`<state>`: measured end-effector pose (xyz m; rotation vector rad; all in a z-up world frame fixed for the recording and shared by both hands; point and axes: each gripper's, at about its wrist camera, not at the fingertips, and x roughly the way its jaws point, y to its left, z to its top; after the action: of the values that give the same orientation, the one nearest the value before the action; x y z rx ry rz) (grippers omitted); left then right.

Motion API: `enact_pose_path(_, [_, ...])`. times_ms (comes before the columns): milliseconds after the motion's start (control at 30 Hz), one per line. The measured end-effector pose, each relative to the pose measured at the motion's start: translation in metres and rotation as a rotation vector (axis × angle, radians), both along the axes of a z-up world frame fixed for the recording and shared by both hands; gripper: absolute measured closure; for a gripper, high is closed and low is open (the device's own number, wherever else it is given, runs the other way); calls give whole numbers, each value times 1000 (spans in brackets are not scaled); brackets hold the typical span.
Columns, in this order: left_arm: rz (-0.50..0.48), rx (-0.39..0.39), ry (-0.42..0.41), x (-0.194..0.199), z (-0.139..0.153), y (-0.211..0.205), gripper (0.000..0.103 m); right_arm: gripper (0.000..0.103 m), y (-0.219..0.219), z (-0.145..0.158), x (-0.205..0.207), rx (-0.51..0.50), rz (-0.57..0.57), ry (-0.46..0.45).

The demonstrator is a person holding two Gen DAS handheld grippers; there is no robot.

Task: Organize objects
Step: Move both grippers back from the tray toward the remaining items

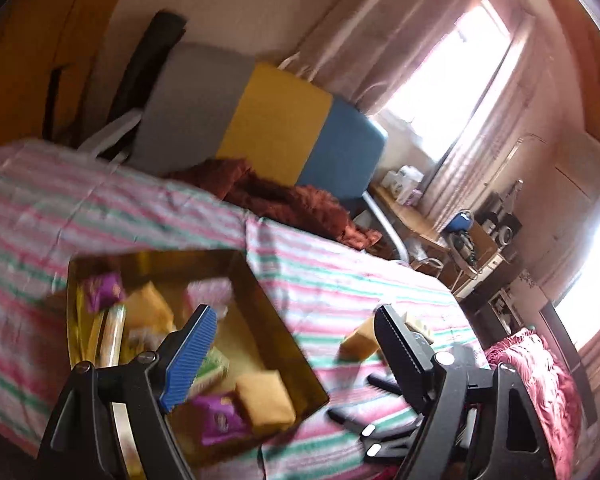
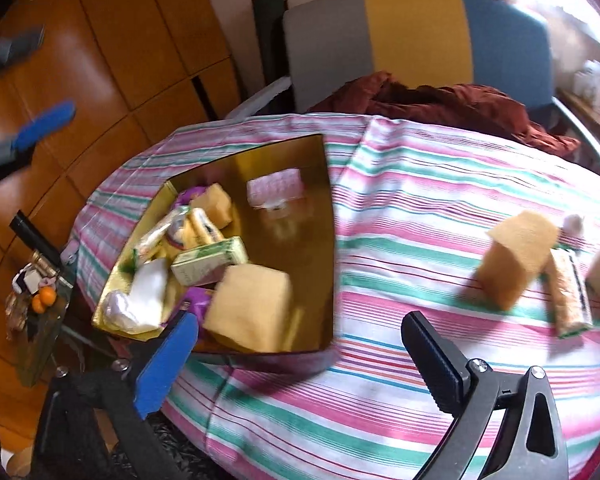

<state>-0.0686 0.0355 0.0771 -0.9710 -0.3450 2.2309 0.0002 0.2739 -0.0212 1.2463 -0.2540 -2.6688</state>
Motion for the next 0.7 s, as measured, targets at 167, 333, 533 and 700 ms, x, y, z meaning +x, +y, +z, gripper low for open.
enact_pose_path(167, [33, -89, -34, 14, -35, -4, 20, 0, 29, -7, 8, 14, -81, -25])
enact_pose_path(333, [6, -179, -50, 27, -62, 10, 20, 0, 64, -16, 16, 9, -180, -62])
enact_pose_path(533, [-67, -228, 16, 44, -65, 39, 20, 0, 101, -14, 23, 36, -272, -81])
enact_pose_path(700, [-131, -269, 34, 55, -68, 63, 20, 0, 133, -2, 25, 56, -335, -87])
